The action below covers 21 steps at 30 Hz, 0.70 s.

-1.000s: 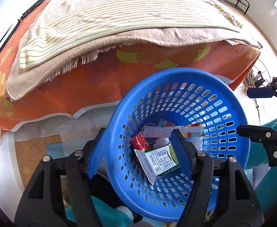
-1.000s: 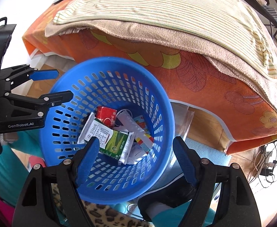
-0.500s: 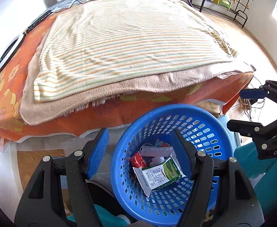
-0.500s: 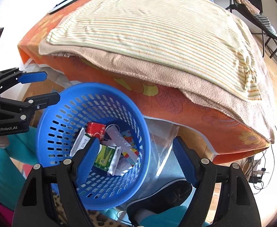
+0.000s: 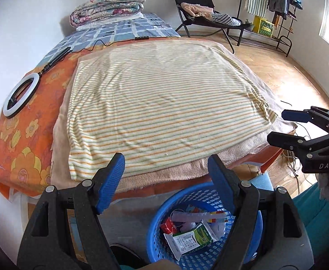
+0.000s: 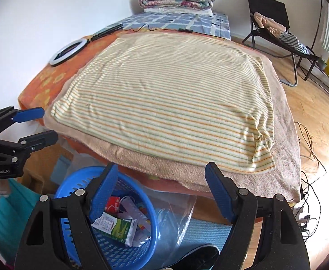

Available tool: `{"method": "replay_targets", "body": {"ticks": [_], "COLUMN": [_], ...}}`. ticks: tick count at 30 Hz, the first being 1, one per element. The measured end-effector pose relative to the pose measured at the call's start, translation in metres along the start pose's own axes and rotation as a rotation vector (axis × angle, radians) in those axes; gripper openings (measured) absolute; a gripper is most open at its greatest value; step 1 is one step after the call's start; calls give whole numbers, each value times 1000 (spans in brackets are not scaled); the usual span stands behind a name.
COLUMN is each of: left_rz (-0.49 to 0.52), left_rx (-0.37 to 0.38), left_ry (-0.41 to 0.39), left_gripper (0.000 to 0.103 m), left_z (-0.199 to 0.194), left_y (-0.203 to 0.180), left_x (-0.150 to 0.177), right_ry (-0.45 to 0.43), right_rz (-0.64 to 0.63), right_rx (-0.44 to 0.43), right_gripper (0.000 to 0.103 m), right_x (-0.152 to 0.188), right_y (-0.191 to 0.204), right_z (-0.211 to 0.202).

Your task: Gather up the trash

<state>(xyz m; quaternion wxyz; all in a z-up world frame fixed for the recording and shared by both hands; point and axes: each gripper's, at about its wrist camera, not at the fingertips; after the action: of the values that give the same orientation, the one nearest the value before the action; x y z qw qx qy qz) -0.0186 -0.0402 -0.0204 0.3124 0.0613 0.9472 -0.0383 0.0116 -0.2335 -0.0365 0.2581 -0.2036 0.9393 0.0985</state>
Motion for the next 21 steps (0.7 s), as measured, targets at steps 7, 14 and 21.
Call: {"method": "replay_targets", "body": {"ticks": [7,14,21], "left_rz": [-12,-37,-88], "left_rx": [4,4,-12], "left_ry": [-92,-138,-159], "left_gripper": [85,89,96], "left_z": [-18,-23,-18], "left_y": [4,10,18], "left_x": [-36,-53,-59], "right_ry": [-113,-170,-211], "right_rz": [32,39,38], "right_rx": [17,49,58], "right_gripper": [80,80,81], "right_x": [-33,-56,-65], "right_y": [-9,-16,-17], "right_z": [-18,-24,-23]}}
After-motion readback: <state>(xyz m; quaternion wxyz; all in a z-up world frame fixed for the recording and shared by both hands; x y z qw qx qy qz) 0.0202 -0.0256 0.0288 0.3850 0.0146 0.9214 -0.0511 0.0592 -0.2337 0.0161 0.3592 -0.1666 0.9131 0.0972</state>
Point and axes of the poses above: each gripper's, at about its wrist camera, not at the fingertips, and z roughly the way its jaws point, y to its left, x to its underside, and after that the axes turned 2 degrees about y, right-handed
